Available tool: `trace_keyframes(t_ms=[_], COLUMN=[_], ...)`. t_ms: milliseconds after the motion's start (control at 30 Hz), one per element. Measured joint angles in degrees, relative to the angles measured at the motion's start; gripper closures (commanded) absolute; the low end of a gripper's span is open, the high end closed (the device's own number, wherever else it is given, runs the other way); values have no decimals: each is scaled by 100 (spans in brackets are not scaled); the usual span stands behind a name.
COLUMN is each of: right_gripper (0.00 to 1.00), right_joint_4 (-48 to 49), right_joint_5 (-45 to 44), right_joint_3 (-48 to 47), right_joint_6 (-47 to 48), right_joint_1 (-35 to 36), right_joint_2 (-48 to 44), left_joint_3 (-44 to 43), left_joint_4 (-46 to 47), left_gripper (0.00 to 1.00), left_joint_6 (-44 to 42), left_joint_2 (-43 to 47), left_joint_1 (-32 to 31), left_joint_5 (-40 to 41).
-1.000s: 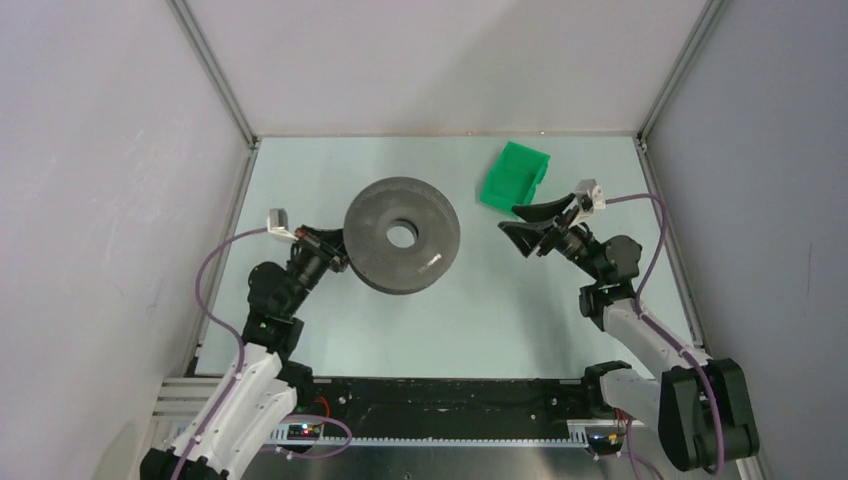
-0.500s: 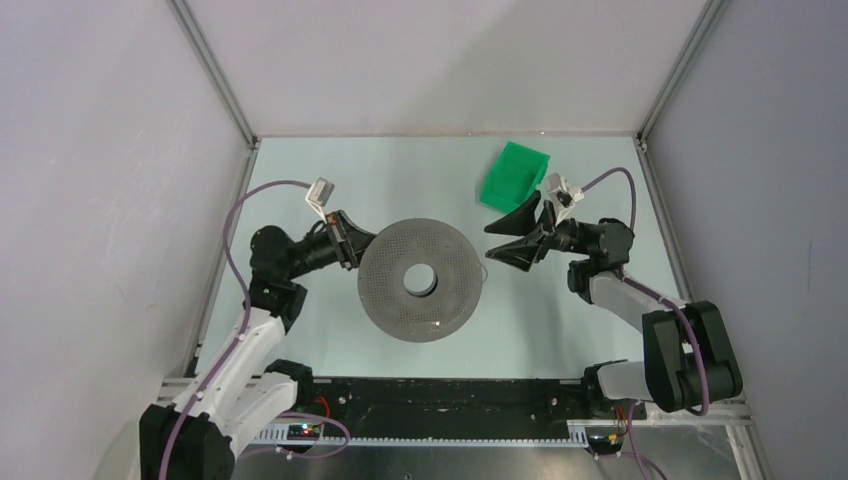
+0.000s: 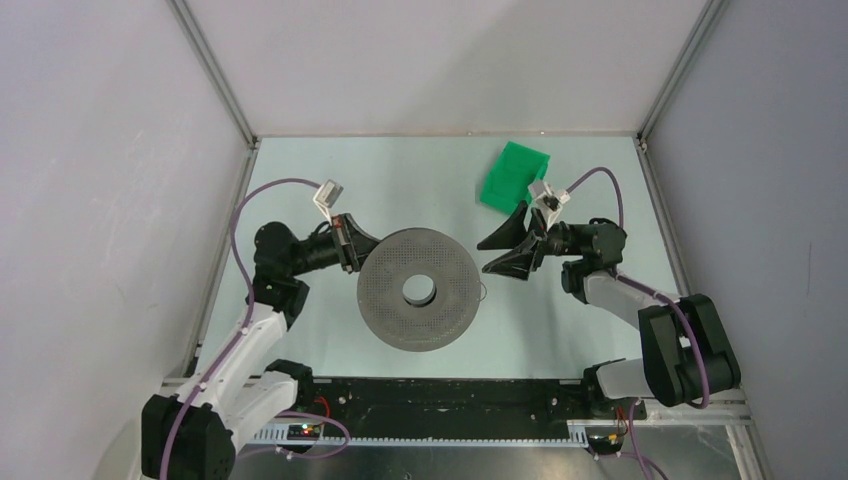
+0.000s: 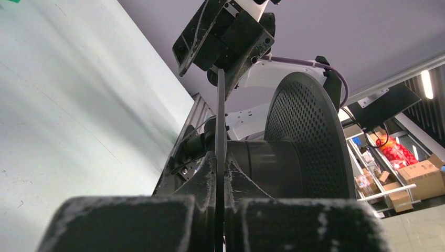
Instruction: Wrap the cables
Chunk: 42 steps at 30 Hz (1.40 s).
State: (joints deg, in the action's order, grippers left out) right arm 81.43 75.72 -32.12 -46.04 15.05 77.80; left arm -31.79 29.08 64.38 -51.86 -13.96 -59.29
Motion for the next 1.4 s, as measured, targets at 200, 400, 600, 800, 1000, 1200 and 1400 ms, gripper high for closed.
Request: trace_keyframes(t_ms=[200,400,600,800,1000,1200,1400], right_gripper=[39,60,100,100,100,100,100], right_joint_4=[20,37,39,35,57,103,175], right_joint_5=[306,483,518,479,483,361,-483], right_joint_3=[-15,-15,-15,-11,-2,-83,-354], right_joint_6=[-595,-752,-876,-1123,-1561,-2083,-2645], right_joint_1=[116,273,157,68,348,675,1032], right_joint_2=[0,55,197,160,-337,-498,26], left_joint_3=[-101,-188,-190,-190,-221,-339,-358], left_joint_4=[4,13,20,20,20,20,17], left_gripper=[100,100,100,100,100,100,100], left_joint_6=[-11,-20,-9,20,105,179,254], left_joint_2=[-103,-129,-109,-22,-9,-9,31], left_joint_1=[2,11,24,164,319,522,603], left_joint_5=[-79,-94,-90,37,238,376,737])
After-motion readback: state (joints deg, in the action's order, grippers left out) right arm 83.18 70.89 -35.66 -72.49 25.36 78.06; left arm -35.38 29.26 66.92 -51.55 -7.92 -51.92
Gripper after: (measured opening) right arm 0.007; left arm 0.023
